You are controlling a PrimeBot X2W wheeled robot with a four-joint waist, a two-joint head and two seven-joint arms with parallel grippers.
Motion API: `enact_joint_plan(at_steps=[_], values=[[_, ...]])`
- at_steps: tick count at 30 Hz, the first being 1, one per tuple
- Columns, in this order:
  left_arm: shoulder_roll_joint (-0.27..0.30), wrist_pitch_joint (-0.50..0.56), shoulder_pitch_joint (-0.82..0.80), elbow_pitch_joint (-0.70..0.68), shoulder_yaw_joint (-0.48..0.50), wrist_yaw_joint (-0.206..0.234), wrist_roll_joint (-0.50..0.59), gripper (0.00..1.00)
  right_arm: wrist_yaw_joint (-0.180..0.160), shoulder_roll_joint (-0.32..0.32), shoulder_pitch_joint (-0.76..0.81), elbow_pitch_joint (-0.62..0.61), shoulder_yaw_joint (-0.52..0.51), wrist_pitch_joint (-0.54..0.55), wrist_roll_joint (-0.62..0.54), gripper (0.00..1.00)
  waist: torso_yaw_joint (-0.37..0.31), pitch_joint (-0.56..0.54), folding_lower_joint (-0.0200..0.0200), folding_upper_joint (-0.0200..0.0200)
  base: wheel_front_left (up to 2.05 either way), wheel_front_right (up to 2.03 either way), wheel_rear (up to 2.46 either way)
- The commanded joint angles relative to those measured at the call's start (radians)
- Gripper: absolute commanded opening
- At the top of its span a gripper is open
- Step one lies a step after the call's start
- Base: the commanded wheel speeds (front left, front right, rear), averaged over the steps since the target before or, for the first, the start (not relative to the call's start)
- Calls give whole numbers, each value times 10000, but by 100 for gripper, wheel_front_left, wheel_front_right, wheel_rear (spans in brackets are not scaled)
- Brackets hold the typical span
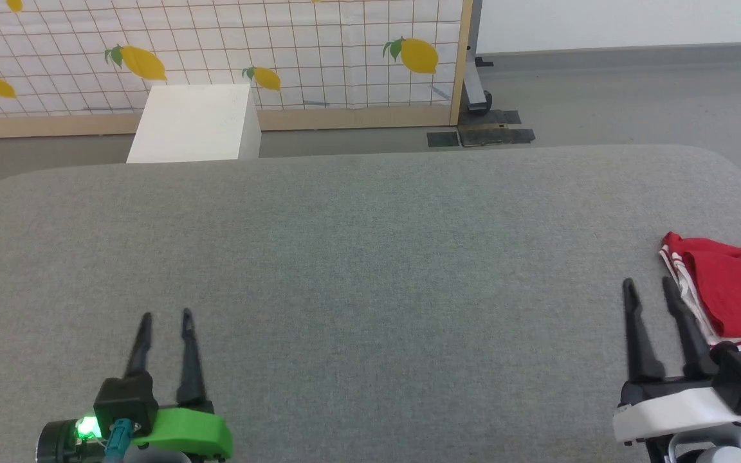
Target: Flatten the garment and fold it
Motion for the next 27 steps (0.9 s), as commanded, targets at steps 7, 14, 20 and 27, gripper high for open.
enact_joint_plan(at_steps=[7, 14, 20, 27], values=[[-9, 116, -25, -23, -7, -31, 22, 0, -1, 1, -16, -23, 37, 114, -50, 0, 19, 3, 1, 0, 0, 0, 0], [-20, 262, -57, -52, -12, -71, 50, 0, -2, 3, -35, -52, 82, 258, -113, 0, 44, 6, 1, 0, 0, 0, 0], [-30, 385, -83, -76, -17, -104, 73, 0, -2, 4, -52, -77, 120, 379, -167, 0, 65, 9, 1, 0, 0, 0, 0], [-42, 548, -118, -109, -24, -149, 104, 0, -3, 6, -74, -109, 170, 539, -237, 0, 92, 13, 1, 0, 0, 0, 0]])
